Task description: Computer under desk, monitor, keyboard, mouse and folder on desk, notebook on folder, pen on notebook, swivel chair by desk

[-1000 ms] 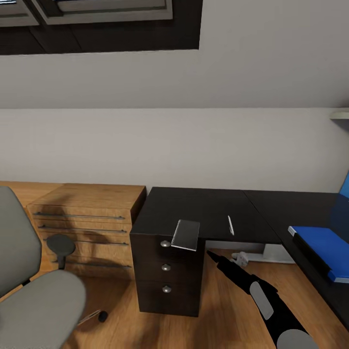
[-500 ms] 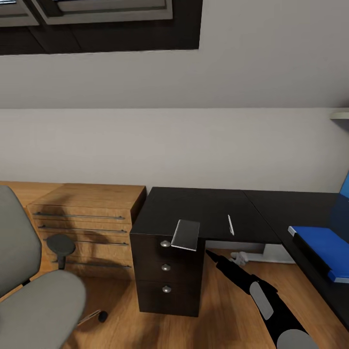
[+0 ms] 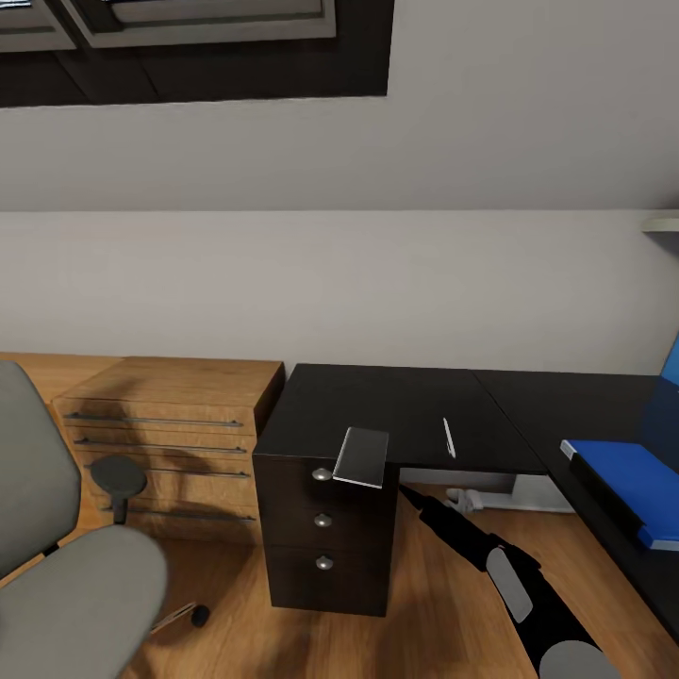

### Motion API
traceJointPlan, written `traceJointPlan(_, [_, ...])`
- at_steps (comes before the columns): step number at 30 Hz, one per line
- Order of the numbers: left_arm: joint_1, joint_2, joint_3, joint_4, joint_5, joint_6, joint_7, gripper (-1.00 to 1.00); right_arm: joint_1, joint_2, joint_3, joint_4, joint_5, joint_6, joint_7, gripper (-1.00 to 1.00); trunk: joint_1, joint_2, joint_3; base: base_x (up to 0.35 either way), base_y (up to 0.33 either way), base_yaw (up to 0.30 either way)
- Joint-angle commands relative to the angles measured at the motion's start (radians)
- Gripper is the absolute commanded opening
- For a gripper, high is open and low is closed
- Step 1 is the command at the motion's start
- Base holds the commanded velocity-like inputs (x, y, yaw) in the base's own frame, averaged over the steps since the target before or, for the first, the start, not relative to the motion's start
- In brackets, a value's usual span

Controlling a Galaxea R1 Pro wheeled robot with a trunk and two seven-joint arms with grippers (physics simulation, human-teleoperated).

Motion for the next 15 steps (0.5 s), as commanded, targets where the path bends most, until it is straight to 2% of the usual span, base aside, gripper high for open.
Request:
traceJointPlan(1, [-0.001,0.0,0.003,0.0,-0.006,-0.002,0.003,1.0,-0.001,0.0,-0.002,0.0,-0.008,0.01,0.004,1.0,0.0,0.0,-0.001,0.0,0.0,0.0])
traceJointPlan(6, [-0.001,-0.001,0.004,0.0,-0.006,-0.002,0.003,1.0,-0.001,0.0,-0.002,0.0,-0.008,0.014,0.01,1.0,0.0,0.0,-0.001,0.033,0.0,0.0])
traceJointPlan(15, [-0.001,-0.002,0.004,0.0,-0.007,-0.004,0.002,1.0,-0.001,0.0,-0.001,0.001,-0.008,0.016,0.013,1.0,0.0,0.0,-0.001,0.197,0.0,0.0])
